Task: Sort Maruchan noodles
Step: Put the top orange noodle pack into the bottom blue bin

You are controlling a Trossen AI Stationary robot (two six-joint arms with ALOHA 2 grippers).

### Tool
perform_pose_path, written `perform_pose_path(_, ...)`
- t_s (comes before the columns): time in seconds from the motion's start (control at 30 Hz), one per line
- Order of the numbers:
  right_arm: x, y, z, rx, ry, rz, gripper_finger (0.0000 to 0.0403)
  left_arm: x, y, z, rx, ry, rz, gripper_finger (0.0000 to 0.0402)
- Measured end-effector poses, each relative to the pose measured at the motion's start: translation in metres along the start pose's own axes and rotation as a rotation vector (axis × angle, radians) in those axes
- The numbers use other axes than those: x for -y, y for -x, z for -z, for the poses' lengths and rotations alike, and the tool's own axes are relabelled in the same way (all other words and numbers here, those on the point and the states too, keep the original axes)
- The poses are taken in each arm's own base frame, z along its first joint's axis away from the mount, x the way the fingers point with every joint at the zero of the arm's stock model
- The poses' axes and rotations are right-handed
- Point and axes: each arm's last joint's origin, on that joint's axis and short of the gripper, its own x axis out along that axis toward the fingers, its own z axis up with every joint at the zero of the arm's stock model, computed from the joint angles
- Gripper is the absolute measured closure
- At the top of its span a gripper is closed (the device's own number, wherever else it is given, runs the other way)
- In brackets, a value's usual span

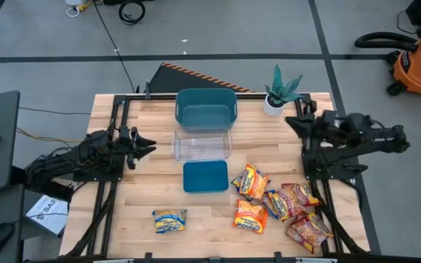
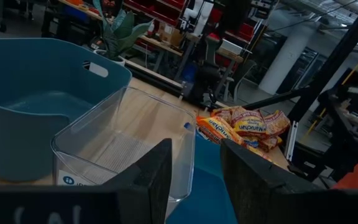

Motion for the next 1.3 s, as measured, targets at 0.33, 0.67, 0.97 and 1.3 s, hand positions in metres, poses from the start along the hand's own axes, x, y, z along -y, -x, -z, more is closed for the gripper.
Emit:
perform_pose_path(0.33,-0.020,-0.049,0.034,-0.705,0.011,0.019,0.0378,0.000,0.000,0.000,0.000,0.000,0.000,0.0260)
perform_pose_path(0.67,-0.029,-0.091,0.097,-1.101,0.036,0.011,0.0308,0.000,0.000,0.000,0.000,0.000,0.000,0.0260)
perform_pose_path(0.97,-0.021,-0.117,0.132,-1.322,-0.093,-0.085,0.0204,0.000,0.000,0.000,0.001,0.000,0.000,0.0260)
perform_pose_path(1.3,-0.008,-0.130,0.158,-1.431,-0.172,-0.147,0.0196,0.000,0.000,0.000,0.002,0.000,0.001,0.0260)
